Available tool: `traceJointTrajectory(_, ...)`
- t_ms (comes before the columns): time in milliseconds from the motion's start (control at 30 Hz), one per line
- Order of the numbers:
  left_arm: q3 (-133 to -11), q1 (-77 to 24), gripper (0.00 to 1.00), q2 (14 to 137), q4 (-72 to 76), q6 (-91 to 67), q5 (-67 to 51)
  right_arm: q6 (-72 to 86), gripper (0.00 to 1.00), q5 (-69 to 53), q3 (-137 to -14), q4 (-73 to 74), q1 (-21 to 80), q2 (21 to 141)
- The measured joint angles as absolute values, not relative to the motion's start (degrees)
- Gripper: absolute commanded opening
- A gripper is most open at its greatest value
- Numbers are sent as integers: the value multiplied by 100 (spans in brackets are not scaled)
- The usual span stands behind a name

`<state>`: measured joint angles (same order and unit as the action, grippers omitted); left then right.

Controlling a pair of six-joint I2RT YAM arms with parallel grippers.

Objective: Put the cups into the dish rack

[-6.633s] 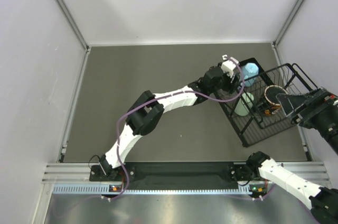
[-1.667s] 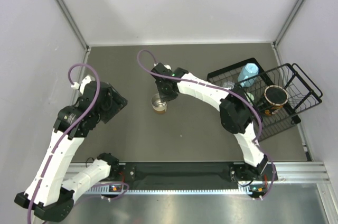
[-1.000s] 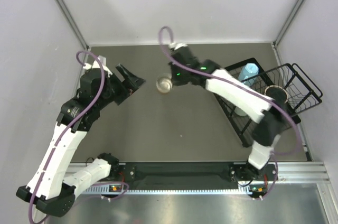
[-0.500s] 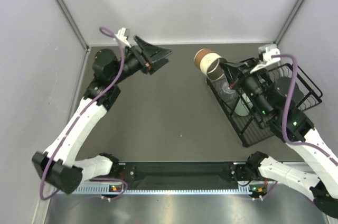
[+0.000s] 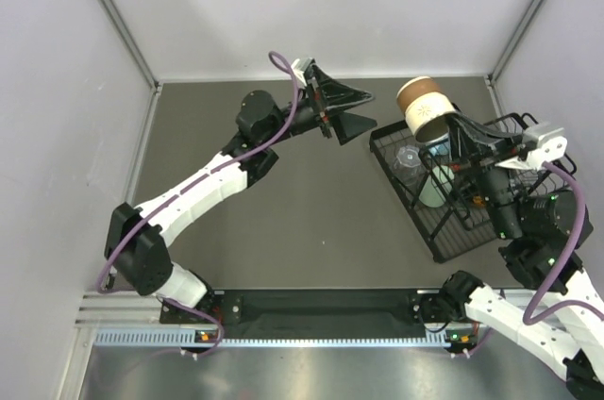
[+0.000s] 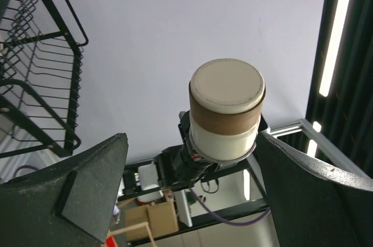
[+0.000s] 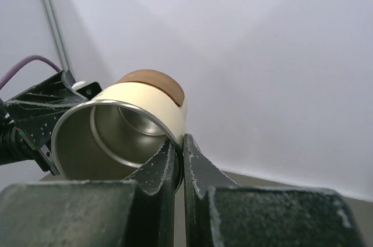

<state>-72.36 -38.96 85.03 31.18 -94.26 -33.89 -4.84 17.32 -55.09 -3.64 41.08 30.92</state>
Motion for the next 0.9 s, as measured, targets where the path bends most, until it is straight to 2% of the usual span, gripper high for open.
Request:
traceJointTrajectory(267, -7734, -4053, 95, 8960, 3474, -10057, -3186, -812, 0, 1599, -5277, -469, 4108, 3022)
traceJointTrajectory(700, -7876, -4316, 96, 9258, 3605, -10372, -3085, -790, 0, 1356, -5035, -600, 4108, 3017)
traceJointTrajectory(900, -8073, -4344, 91, 9367, 3634, -10425, -3103, -784, 0, 1203, -5030, -611, 4108, 3065)
